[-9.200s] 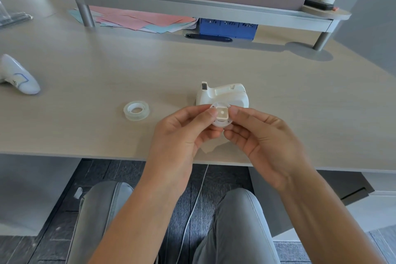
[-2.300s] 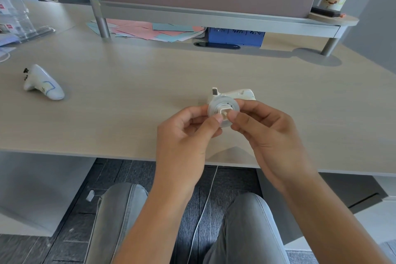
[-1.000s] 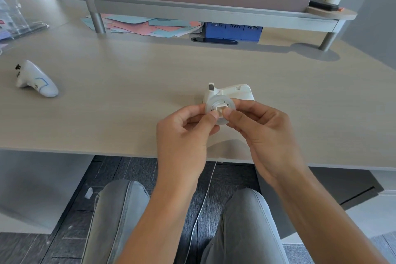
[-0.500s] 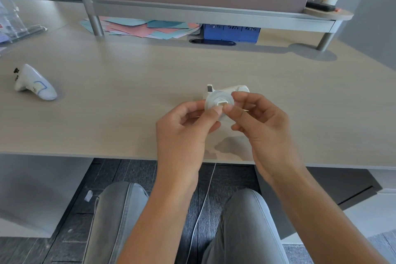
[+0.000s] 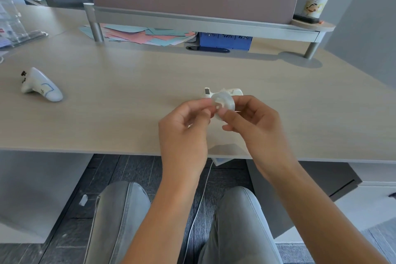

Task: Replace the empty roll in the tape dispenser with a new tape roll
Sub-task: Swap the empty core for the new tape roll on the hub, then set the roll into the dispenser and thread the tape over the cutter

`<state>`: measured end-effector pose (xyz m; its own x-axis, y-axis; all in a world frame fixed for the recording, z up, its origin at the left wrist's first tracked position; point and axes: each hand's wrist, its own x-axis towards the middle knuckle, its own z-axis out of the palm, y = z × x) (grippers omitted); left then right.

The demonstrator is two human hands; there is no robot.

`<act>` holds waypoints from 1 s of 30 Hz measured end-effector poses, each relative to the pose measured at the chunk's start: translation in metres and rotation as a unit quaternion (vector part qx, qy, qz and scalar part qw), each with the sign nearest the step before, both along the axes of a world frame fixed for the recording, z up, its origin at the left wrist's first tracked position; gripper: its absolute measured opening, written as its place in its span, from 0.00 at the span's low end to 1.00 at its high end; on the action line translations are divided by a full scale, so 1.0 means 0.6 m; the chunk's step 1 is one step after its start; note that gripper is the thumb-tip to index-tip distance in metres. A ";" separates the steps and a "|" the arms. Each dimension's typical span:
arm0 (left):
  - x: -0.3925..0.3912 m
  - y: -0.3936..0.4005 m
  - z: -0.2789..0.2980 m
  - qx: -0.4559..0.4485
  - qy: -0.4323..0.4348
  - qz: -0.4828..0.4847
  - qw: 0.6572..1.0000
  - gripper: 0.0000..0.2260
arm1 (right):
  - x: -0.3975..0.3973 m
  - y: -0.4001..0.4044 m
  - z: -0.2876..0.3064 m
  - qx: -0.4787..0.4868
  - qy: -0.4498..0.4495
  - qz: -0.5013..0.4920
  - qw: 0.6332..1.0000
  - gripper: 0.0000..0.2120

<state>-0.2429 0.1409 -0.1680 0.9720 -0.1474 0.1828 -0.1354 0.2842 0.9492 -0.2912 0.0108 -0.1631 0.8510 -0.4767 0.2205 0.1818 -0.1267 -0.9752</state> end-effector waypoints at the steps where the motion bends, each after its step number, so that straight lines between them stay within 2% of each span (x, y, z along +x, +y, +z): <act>1: 0.000 0.001 0.001 0.002 0.000 0.001 1.000 0.11 | 0.001 0.000 0.001 0.001 0.003 -0.007 1.000 0.07; 5: 0.011 -0.003 0.002 0.024 -0.004 0.024 0.999 0.08 | 0.002 -0.008 0.004 0.038 0.004 -0.008 0.999 0.07; 10: 0.016 -0.023 0.014 0.036 0.012 -0.070 0.997 0.06 | -0.003 -0.031 0.007 0.073 0.011 0.038 0.997 0.08; 17: 0.048 -0.061 -0.001 0.088 -0.037 -0.043 0.994 0.07 | 0.015 -0.085 0.017 -0.028 0.035 0.021 0.999 0.07; 20: 0.056 -0.076 -0.004 0.121 -0.071 -0.005 0.990 0.09 | 0.031 -0.116 0.021 -0.046 0.029 -0.027 0.998 0.08; 22: 0.057 -0.086 -0.011 0.176 -0.124 0.022 0.976 0.10 | 0.046 -0.140 0.024 -0.055 0.027 -0.059 0.996 0.08; 25: 0.053 -0.102 -0.034 0.278 -0.210 0.020 0.937 0.13 | 0.071 -0.167 0.021 -0.072 0.034 -0.071 0.994 0.07; 30: 0.042 -0.114 -0.053 0.414 -0.281 -0.007 0.866 0.24 | 0.101 -0.183 0.013 -0.113 0.039 -0.043 0.992 0.06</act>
<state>-0.2179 0.0723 -0.1998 0.7613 -0.4652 0.4518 -0.6435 -0.4561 0.6147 -0.2306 -0.0988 -0.1551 0.8279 -0.4943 0.2651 0.0862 -0.3549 -0.9309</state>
